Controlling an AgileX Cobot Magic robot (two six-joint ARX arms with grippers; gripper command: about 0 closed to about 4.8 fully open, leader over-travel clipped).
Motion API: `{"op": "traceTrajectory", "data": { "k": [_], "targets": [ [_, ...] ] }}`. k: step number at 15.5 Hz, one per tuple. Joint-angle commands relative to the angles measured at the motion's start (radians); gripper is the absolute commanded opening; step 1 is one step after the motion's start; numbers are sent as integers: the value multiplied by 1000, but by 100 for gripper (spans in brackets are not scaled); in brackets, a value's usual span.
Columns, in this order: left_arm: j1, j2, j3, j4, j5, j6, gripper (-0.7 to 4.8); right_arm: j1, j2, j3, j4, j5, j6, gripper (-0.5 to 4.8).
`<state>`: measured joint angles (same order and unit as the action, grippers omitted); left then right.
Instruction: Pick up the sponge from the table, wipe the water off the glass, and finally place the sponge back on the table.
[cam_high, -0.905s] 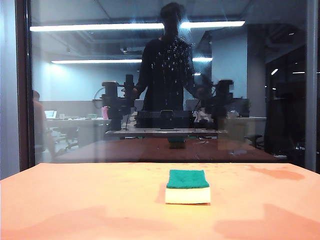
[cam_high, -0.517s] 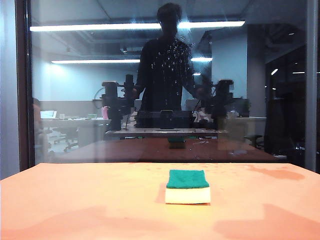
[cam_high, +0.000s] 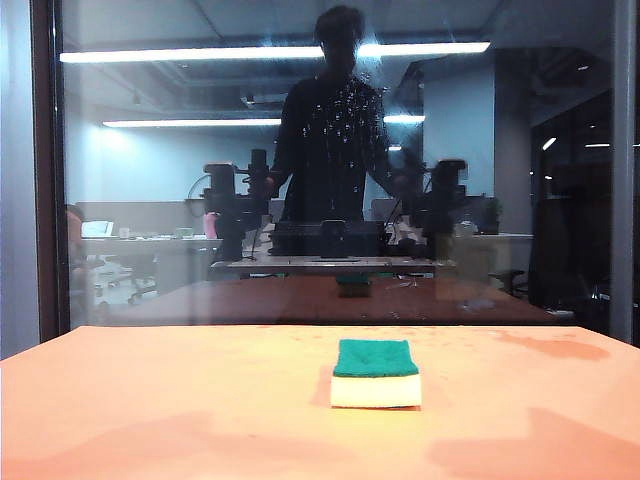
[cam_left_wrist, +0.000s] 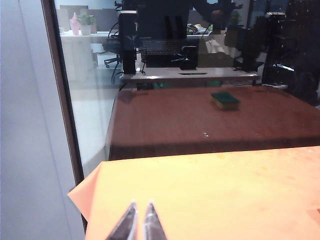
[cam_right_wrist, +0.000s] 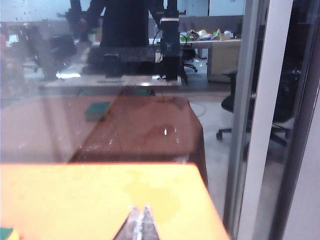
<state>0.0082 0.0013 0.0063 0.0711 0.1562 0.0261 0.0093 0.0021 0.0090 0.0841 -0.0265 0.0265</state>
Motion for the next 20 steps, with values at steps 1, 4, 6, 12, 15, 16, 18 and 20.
{"op": "traceTrajectory", "data": {
  "k": [1,4,6,12,15,16,18,20],
  "targets": [
    [-1,1,3,12,10,-47,25,1,0,105,-182,9,7,-6],
    [0,1,3,12,157,-61,25,1,1,193,-265,-3,53,-6],
    [0,1,3,12,270,-61,25,1,35,260,-351,-79,55,-6],
    [0,1,3,12,364,-65,25,1,275,340,-379,-312,169,48],
    [0,1,3,12,364,-64,25,1,473,438,-378,-386,214,108],
    [0,1,3,12,364,-65,25,2,529,465,-380,-424,216,137],
    [0,1,3,1,364,-64,25,26,666,529,-379,-451,245,218],
    [0,1,3,-25,365,-64,25,87,799,579,-374,-451,248,263]
  ]
}}
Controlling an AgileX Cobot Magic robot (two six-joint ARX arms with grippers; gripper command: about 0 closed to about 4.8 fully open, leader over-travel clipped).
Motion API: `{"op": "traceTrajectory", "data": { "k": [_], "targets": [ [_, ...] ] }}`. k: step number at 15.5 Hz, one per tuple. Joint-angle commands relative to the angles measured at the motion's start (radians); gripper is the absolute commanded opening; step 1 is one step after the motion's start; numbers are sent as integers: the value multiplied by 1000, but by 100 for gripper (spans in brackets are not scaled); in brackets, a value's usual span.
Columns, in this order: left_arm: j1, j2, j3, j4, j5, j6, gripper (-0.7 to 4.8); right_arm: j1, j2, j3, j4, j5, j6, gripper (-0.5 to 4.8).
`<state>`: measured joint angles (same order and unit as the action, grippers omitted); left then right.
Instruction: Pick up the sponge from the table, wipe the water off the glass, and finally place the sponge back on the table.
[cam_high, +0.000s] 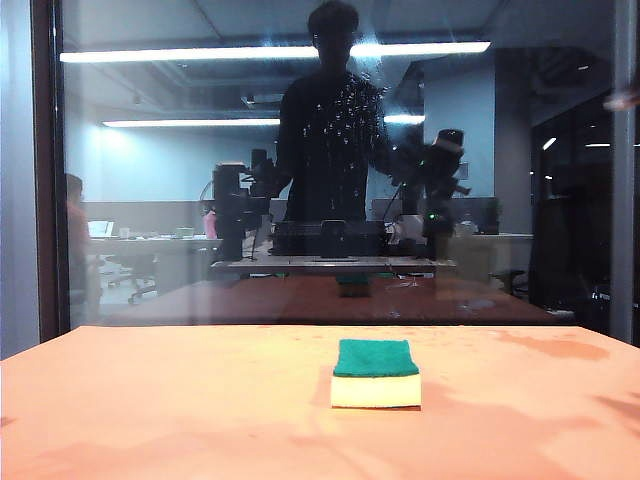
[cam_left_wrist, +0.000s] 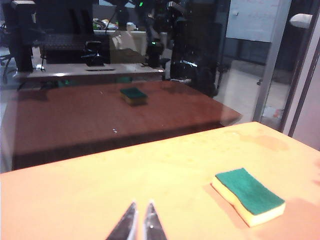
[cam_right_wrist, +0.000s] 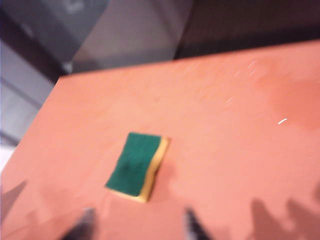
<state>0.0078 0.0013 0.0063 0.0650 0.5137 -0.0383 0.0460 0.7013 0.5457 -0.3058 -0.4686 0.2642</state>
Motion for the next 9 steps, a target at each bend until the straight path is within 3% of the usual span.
{"op": "traceTrajectory", "data": {
  "k": [1,5,9],
  "targets": [
    [0,1,3,-33,7,0,25,82,153,60,18,-8,14,284],
    [0,1,3,-60,7,0,25,222,394,119,90,3,77,289],
    [0,1,3,-60,31,0,25,283,624,197,124,21,89,340]
  ]
}}
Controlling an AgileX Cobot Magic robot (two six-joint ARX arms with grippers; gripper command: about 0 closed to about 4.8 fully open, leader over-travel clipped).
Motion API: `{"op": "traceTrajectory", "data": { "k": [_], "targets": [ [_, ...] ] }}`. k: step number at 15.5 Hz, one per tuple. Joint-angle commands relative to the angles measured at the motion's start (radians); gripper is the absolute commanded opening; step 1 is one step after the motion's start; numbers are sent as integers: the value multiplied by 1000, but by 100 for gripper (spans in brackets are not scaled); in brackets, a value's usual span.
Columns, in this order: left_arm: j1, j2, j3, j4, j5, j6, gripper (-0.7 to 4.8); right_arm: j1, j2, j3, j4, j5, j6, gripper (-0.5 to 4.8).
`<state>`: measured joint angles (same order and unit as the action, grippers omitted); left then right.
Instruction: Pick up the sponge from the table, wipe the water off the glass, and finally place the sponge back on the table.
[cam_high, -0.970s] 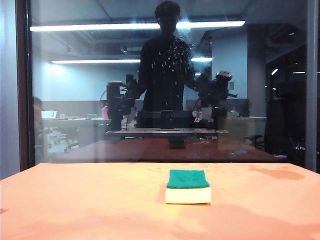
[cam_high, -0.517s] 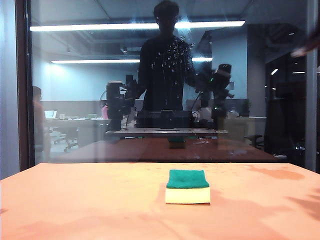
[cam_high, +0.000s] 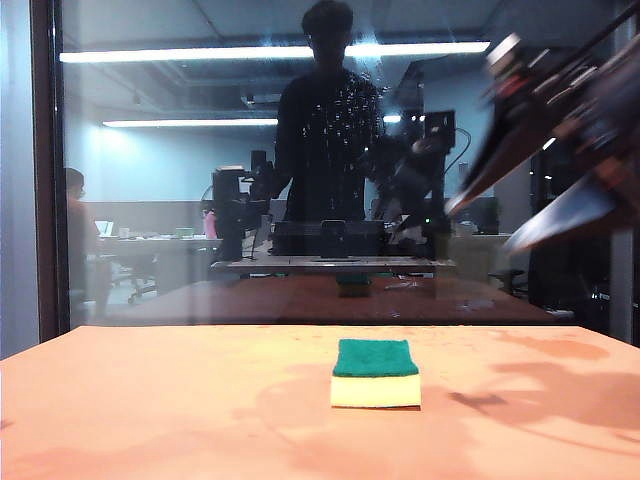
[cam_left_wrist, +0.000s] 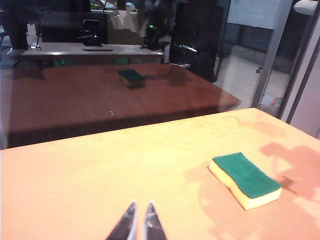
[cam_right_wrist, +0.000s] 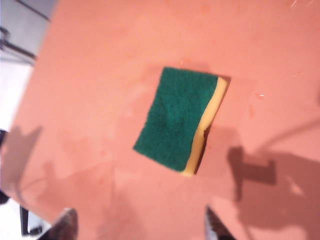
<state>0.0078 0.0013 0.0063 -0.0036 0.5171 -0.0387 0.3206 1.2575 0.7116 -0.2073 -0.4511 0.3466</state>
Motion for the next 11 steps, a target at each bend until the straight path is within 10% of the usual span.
{"op": "traceTrajectory", "data": {
  "k": [1,11],
  "targets": [
    [0,1,3,6,35,1,25,19,120,55,31,7,21,340],
    [0,1,3,-70,112,1,25,64,451,254,35,-20,28,342]
  ]
}}
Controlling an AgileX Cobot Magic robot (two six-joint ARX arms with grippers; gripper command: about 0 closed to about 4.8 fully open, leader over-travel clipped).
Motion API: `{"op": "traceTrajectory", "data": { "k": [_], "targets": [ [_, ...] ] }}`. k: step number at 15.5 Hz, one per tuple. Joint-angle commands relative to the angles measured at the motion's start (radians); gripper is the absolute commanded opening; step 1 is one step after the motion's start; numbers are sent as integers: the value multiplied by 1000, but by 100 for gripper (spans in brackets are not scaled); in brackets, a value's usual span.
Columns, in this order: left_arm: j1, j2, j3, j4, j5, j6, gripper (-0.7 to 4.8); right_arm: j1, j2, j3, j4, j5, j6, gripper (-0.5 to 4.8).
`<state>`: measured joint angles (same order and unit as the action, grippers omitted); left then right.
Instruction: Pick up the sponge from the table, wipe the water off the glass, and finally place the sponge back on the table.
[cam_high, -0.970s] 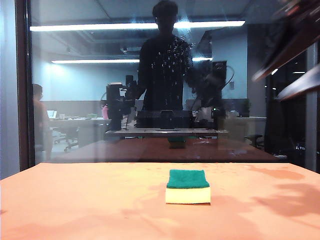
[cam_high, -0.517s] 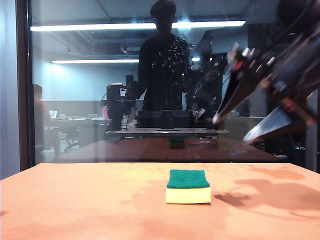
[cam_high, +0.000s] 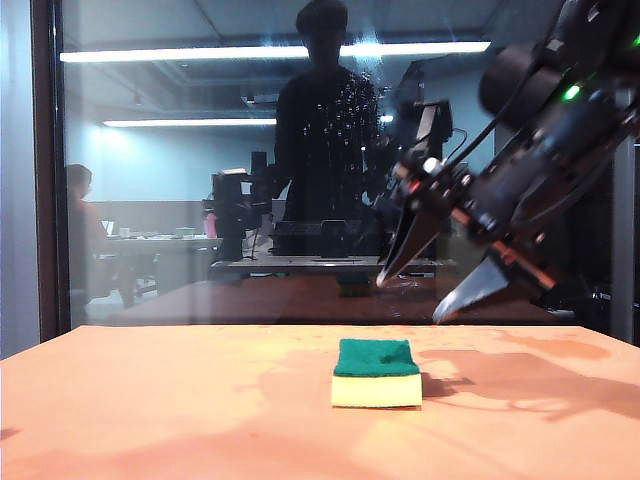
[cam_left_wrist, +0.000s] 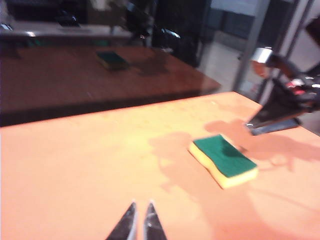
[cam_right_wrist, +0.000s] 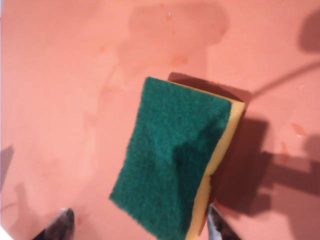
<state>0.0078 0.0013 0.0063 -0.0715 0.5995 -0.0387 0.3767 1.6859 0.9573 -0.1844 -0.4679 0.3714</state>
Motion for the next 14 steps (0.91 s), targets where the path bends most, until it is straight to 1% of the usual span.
{"op": "traceTrajectory", "data": {
  "k": [1,2,7,14],
  "targets": [
    [0,1,3,-2,30,1,25,13,39,9,17,0,3,342],
    [0,1,3,-2,30,1,25,19,62,9,24,0,25,342],
    [0,1,3,-2,30,1,25,27,136,9,48,24,30,342],
    [0,1,3,-3,30,1,25,50,185,13,107,44,56,341]
  ]
}}
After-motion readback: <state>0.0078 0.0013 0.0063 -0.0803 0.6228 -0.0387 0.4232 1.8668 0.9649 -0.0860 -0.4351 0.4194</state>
